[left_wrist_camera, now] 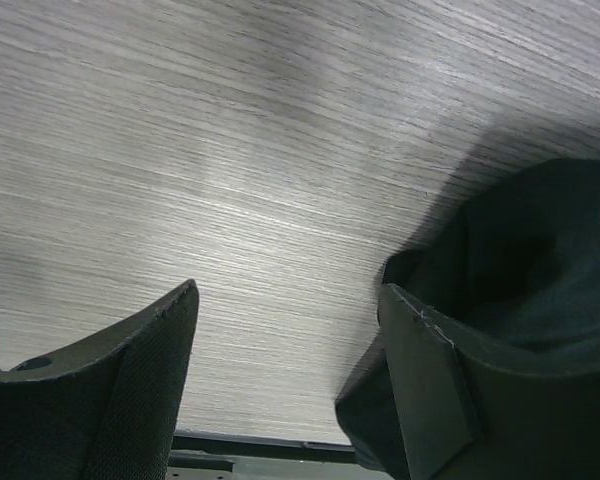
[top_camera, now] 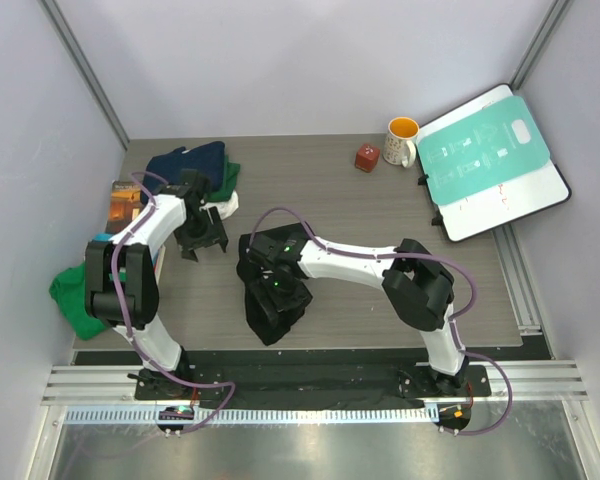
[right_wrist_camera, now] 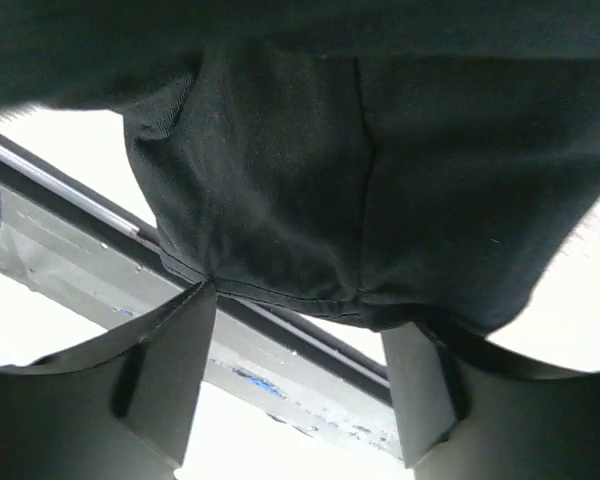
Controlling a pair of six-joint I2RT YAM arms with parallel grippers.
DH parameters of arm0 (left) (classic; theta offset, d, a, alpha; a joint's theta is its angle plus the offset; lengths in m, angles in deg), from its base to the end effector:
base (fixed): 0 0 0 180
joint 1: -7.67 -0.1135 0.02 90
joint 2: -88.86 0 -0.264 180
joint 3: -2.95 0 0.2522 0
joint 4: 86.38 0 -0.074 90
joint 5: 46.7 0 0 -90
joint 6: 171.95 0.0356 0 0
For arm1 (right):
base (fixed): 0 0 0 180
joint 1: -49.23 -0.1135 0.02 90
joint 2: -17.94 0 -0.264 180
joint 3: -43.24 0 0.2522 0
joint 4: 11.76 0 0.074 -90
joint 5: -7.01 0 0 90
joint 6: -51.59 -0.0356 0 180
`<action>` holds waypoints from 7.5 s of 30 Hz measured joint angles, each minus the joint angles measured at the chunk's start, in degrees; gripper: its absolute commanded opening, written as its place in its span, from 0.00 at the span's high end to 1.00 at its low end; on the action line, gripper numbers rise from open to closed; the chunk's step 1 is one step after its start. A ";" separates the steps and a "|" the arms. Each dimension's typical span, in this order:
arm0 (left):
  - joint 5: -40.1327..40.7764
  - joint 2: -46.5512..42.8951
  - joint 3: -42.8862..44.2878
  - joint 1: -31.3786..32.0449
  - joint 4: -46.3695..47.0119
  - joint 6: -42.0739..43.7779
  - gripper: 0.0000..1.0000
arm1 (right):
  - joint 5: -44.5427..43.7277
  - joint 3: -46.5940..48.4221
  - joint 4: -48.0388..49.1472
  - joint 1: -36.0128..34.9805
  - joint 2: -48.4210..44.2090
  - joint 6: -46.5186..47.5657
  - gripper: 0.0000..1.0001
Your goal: Fold and stack the t-shirts
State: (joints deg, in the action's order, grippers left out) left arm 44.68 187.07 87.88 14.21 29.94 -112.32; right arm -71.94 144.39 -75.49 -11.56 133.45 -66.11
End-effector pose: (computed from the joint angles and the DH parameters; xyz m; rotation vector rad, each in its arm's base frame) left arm 0.3258 -0.0365 0.2101 -0.6062 2.8536 -0.0722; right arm 0.1895 0.3529 0.1826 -0.9116 2.9589 0.4399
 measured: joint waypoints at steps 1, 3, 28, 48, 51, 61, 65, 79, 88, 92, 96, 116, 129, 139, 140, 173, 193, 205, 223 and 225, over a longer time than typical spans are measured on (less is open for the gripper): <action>0.09 -0.28 -0.13 -0.02 0.11 0.17 0.27 | -0.46 0.57 0.00 0.00 0.17 0.24 0.53; 0.11 -0.72 -0.52 -0.09 0.24 0.42 0.27 | -1.33 1.09 -0.02 0.00 0.17 1.09 0.69; -0.76 -1.92 -2.40 -0.37 2.58 0.57 0.28 | -19.65 34.01 -19.78 10.12 -11.82 12.26 0.99; -3.58 -9.29 -3.45 -1.05 2.97 -0.72 0.28 | -4.92 58.82 -2.10 22.34 -12.17 10.69 0.99; -3.58 -10.12 -4.72 -1.05 3.30 -0.79 0.28 | -3.37 58.64 3.30 22.43 -14.01 9.16 0.99; -4.48 -10.80 -6.91 -1.05 4.00 -1.20 0.28 | -1.18 56.22 13.68 25.83 -25.94 4.74 0.99; -4.66 -10.78 -6.91 -1.05 4.28 -1.18 0.28 | -0.37 57.37 16.24 28.06 -26.69 2.82 0.99; -5.14 -10.43 -6.88 -1.05 4.68 -1.16 0.28 | 5.16 50.36 13.07 30.29 -18.10 -2.64 0.99; -5.35 -9.77 -6.88 -1.05 4.74 -1.18 0.27 | 10.75 60.70 19.45 34.84 -11.15 -8.17 0.99; -5.44 -9.53 -6.88 -1.05 4.87 -1.20 0.28 | 12.31 60.74 23.30 36.09 -12.63 -9.94 0.99; -5.73 -8.46 -6.88 -1.05 5.35 -1.40 0.28 | 14.53 56.54 26.14 36.76 -16.02 -11.76 0.99; -6.73 1.38 4.33 0.63 4.42 -2.23 0.28 | 7.54 -7.76 -2.19 32.74 -33.09 -10.88 0.99; -6.78 10.21 13.40 6.60 4.04 -3.89 0.28 | 4.63 -26.82 -10.67 22.77 -33.14 -11.93 0.64; -6.82 12.57 15.41 7.43 3.58 -3.63 0.28 | -3.43 -24.06 -15.34 21.42 -42.86 -16.94 0.37; -6.82 12.66 15.43 7.43 3.41 -3.61 0.28 | -5.05 -21.51 -15.56 21.42 -44.06 -17.22 0.37; -6.08 12.04 14.23 7.43 1.60 -1.68 0.28 | -16.76 -26.27 -9.64 25.03 -32.87 -15.23 0.79; -6.14 12.04 14.25 7.43 1.62 -1.70 0.28 | -11.52 -18.40 -9.84 25.81 -32.22 -12.72 0.99; -6.16 12.04 14.29 7.43 1.64 -1.68 0.28 | -0.33 0.70 -7.08 16.65 -21.57 -8.90 0.51; -5.97 12.04 14.82 7.43 1.44 -0.63 0.28 | -17.49 -13.55 -7.23 29.59 -29.18 -8.57 0.46; -5.97 12.04 14.82 7.43 1.42 -0.63 0.28 | -17.29 -16.24 -5.81 31.08 -28.04 -8.33 0.45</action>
State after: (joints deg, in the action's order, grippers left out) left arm 38.72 199.12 102.70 21.64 31.37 -112.96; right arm -89.23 128.15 -81.31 19.52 105.40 -74.44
